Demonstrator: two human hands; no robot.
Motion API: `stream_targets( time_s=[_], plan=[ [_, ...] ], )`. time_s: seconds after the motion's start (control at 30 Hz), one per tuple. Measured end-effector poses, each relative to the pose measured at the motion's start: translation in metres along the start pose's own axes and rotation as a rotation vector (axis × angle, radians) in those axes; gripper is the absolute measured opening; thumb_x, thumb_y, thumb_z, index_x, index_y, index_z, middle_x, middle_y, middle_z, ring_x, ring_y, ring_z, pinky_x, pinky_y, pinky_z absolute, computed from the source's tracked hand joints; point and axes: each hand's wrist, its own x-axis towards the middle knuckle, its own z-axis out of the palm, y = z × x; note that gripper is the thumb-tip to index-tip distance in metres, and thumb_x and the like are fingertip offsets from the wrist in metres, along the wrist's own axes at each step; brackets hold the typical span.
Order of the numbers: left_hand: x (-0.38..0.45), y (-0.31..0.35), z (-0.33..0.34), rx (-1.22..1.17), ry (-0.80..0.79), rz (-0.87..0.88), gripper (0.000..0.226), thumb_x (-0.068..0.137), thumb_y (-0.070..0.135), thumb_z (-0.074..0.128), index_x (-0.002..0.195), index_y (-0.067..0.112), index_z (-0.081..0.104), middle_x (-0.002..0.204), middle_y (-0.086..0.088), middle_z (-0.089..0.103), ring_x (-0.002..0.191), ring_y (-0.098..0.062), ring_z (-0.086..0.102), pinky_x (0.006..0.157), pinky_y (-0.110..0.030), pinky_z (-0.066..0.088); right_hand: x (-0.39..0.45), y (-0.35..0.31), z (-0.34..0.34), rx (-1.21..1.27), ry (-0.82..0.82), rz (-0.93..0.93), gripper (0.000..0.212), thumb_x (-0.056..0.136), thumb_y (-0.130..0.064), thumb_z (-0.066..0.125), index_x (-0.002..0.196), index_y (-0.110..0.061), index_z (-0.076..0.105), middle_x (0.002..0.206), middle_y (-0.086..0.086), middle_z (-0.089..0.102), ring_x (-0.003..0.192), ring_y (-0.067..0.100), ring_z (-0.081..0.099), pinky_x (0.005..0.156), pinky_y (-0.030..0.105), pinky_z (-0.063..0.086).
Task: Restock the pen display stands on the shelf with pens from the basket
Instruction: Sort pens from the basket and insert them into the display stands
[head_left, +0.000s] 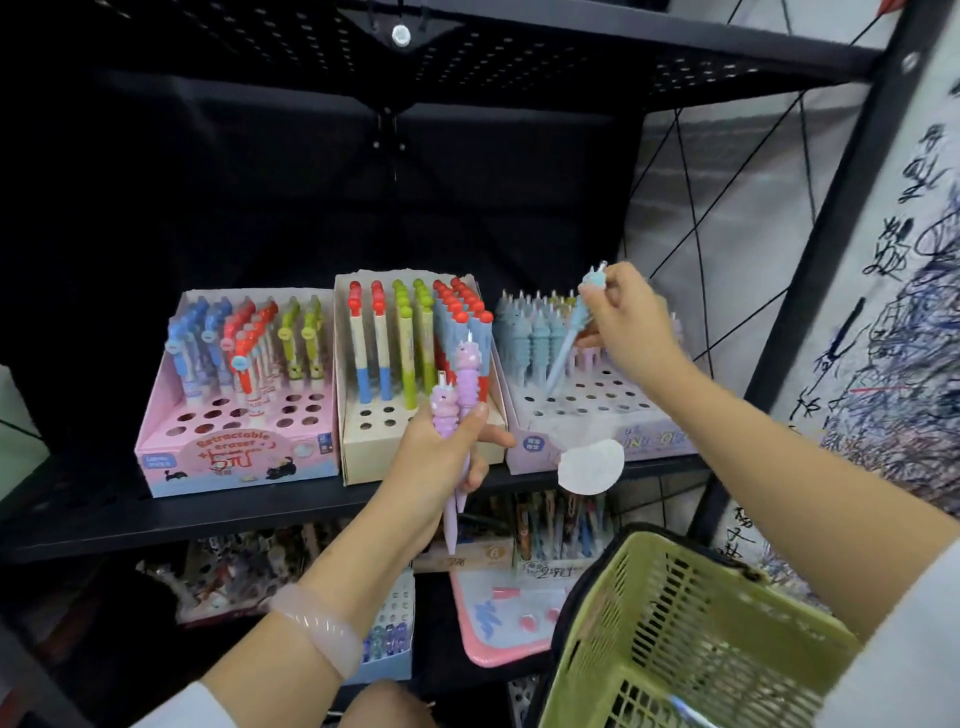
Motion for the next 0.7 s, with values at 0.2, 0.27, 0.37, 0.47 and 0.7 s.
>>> stream_targets(
  time_s=[0.2,0.27,0.37,0.47,0.7],
  plan=[
    [0.002,-0.003,-0.003,-0.014,0.019,0.018,0.018,0.097,0.018,0.046,0.098,0.001,0.050,0.063,-0.001,0.070,0.028,-0.009,0.035,0.034,-0.014,0.029,0.006,0.009,0.020,-0.080,0.020,-0.084,0.012,0.096,-0.019,0.049,0.093,-0.010,0.042,0.082,0.011,0.053,0.063,0.014,0.061,0.055,0.021,0.056],
    [0.003,-0.005,-0.006,-0.022,0.013,0.024,0.015,0.097,0.018,0.047,0.093,0.005,0.053,0.067,-0.002,0.071,0.030,-0.009,0.038,0.035,-0.015,0.031,0.006,0.008,0.023,-0.143,-0.019,-0.124,0.012,0.096,-0.021,0.050,0.093,-0.012,0.042,0.076,0.006,0.053,0.064,0.017,0.060,0.052,0.016,0.053],
    [0.003,-0.007,-0.008,-0.020,0.001,0.020,0.013,0.096,0.020,0.049,0.093,0.010,0.057,0.071,-0.002,0.072,0.032,-0.009,0.041,0.036,-0.016,0.034,0.002,0.010,0.031,-0.278,-0.127,-0.122,0.014,0.096,-0.025,0.050,0.096,-0.013,0.043,0.077,0.009,0.058,0.063,0.017,0.065,0.060,0.034,0.056],
    [0.003,-0.009,-0.010,-0.027,-0.001,0.016,0.013,0.095,0.021,0.051,0.097,0.012,0.059,0.070,-0.002,0.071,0.033,-0.009,0.042,0.037,-0.016,0.035,0.003,0.013,0.036,-0.334,-0.121,-0.090,0.016,0.095,-0.027,0.051,0.095,-0.014,0.041,0.075,0.002,0.055,0.064,0.018,0.066,0.053,0.030,0.053],
    [0.001,-0.007,-0.005,-0.063,0.034,0.025,0.011,0.095,0.017,0.050,0.089,0.012,0.057,0.060,0.001,0.067,0.033,-0.009,0.043,0.035,-0.015,0.033,0.009,0.012,0.039,-0.376,-0.252,0.000,0.019,0.094,-0.023,0.054,0.102,-0.009,0.044,0.082,0.012,0.064,0.068,0.023,0.066,0.056,0.028,0.054]
  ],
)
